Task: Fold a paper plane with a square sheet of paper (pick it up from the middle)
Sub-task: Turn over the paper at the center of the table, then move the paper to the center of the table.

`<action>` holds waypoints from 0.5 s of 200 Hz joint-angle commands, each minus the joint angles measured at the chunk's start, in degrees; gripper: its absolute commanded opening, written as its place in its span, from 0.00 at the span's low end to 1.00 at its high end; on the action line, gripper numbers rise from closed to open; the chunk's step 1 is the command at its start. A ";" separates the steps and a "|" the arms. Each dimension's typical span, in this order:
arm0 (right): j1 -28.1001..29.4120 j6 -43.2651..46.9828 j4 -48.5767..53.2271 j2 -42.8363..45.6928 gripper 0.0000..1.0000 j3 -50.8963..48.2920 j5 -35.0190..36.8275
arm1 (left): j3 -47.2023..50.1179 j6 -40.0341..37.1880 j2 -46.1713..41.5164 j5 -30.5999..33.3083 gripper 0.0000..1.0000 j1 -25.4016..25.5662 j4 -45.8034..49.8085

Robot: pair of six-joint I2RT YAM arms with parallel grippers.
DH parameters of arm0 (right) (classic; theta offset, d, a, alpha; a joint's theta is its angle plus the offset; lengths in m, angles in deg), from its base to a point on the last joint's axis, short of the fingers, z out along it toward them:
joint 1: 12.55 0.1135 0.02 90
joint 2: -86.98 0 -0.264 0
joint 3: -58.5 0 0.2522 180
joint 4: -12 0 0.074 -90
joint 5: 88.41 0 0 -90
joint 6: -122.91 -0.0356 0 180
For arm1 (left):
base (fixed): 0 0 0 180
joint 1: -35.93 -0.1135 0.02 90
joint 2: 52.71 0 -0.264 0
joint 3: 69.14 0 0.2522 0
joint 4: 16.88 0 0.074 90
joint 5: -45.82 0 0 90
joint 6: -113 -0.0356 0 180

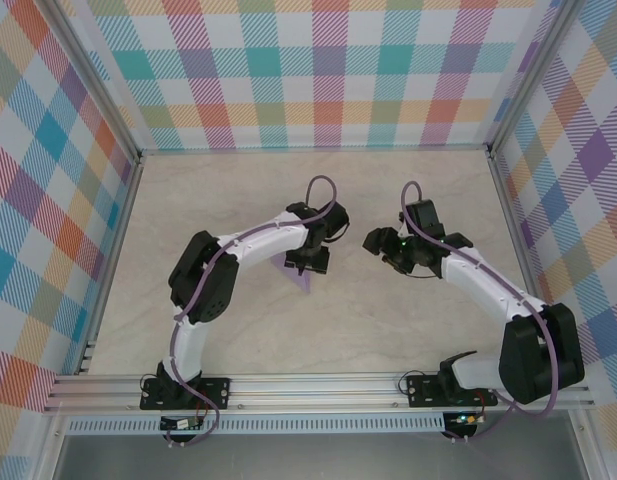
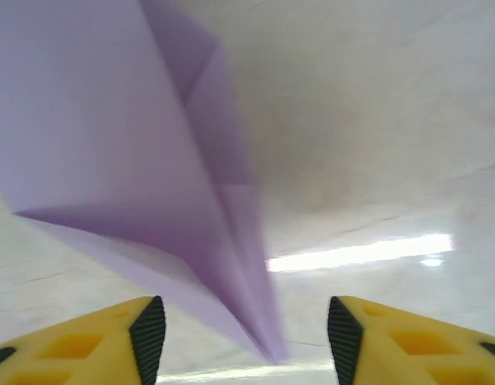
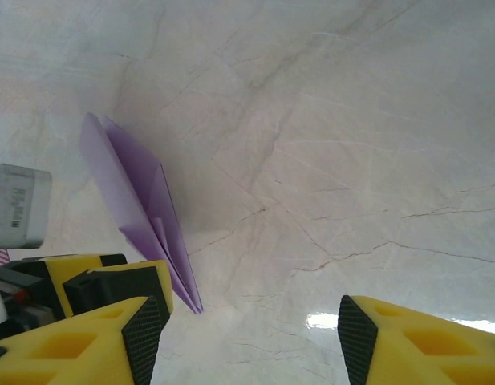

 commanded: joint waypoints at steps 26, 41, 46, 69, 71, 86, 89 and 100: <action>8.31 3.15 -4.67 -4.41 0.58 1.59 -0.60 | 12.17 4.19 -17.67 -15.96 0.72 -10.89 -14.64; 12.99 3.00 -6.34 -8.36 0.50 3.82 -0.22 | 17.42 6.56 -22.02 -15.66 0.77 -14.88 -17.29; 14.57 3.06 -6.66 -9.88 0.48 4.91 -0.01 | 18.96 7.32 -23.40 -15.33 0.78 -16.25 -17.85; 20.98 3.39 -7.74 -17.83 0.38 11.03 0.56 | 25.75 10.24 -28.16 -13.91 0.82 -21.55 -19.22; 21.49 3.52 -7.75 -18.57 0.37 11.55 0.57 | 26.25 10.49 -28.51 -13.88 0.83 -21.94 -19.43; 24.34 3.81 -7.21 -23.47 0.35 16.35 0.71 | 30.57 12.26 -30.99 -14.36 0.86 -24.71 -21.22; 24.78 3.84 -7.23 -24.46 0.35 17.25 0.65 | 31.38 12.63 -31.37 -14.58 0.87 -25.23 -21.62; 25.84 3.71 -7.24 -27.70 0.35 20.10 0.16 | 33.79 13.57 -32.56 -15.48 0.88 -26.72 -22.86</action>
